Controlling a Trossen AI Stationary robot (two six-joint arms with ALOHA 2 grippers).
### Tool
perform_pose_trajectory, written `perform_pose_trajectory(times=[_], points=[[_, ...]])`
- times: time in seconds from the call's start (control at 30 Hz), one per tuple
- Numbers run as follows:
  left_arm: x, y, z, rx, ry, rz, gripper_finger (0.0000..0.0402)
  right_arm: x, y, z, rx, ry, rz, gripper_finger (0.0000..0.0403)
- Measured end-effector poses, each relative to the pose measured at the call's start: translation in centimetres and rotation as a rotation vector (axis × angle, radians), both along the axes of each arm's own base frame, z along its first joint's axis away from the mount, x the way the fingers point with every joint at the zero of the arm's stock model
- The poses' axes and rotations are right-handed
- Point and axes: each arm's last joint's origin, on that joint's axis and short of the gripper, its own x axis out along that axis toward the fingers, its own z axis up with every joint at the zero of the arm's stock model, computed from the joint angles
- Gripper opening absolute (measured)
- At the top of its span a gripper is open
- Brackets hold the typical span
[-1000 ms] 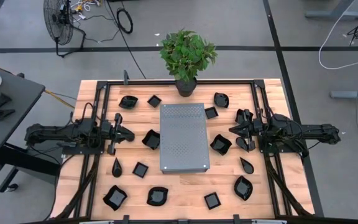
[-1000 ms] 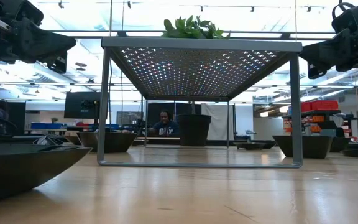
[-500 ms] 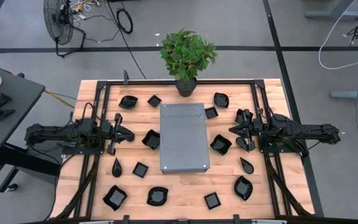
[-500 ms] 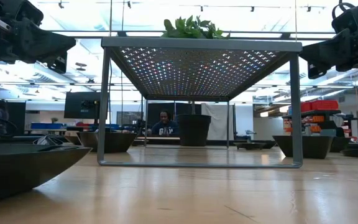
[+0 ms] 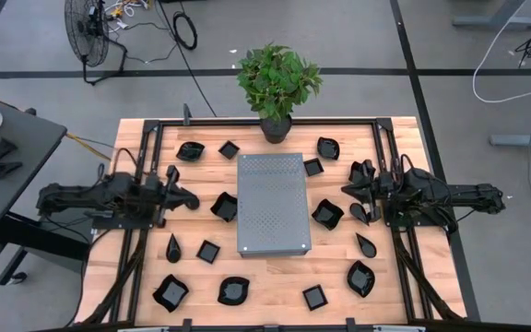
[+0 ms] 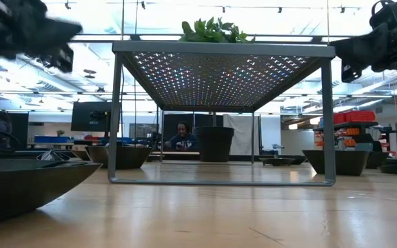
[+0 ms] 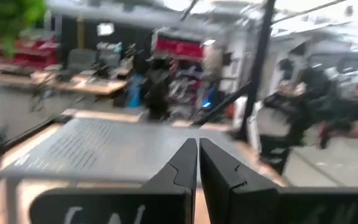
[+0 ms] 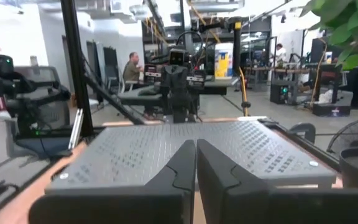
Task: Pick & Place Mini shaped plates
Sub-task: Put the black bowl on the shelf
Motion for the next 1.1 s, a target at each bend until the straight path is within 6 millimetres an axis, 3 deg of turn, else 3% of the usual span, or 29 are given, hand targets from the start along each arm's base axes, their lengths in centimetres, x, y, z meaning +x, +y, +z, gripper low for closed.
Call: perform_pose_trajectory(times=[0.3, 0.6, 0.8, 1.1], points=[[-2.2, 0.0, 5.0, 0.002, -0.014, -0.030, 0.0023, -0.3, -0.1, 1.3, 0.101, -0.088, -0.013, 0.0020], [-6.7, 0.2, 10.0, 0.012, 0.071, -0.026, 0.0023, -2.0, -0.1, 5.4, 0.108, -0.037, -0.015, 0.0020], [-10.2, 0.4, 12.6, 0.011, 0.095, -0.006, 0.0023, -4.7, -0.1, 9.1, 0.109, 0.035, -0.030, 0.0020], [-14.1, 0.7, 14.5, 0.042, 0.104, 0.036, 0.0023, -10.5, -0.1, 13.7, 0.111, 0.108, -0.060, 0.0020]])
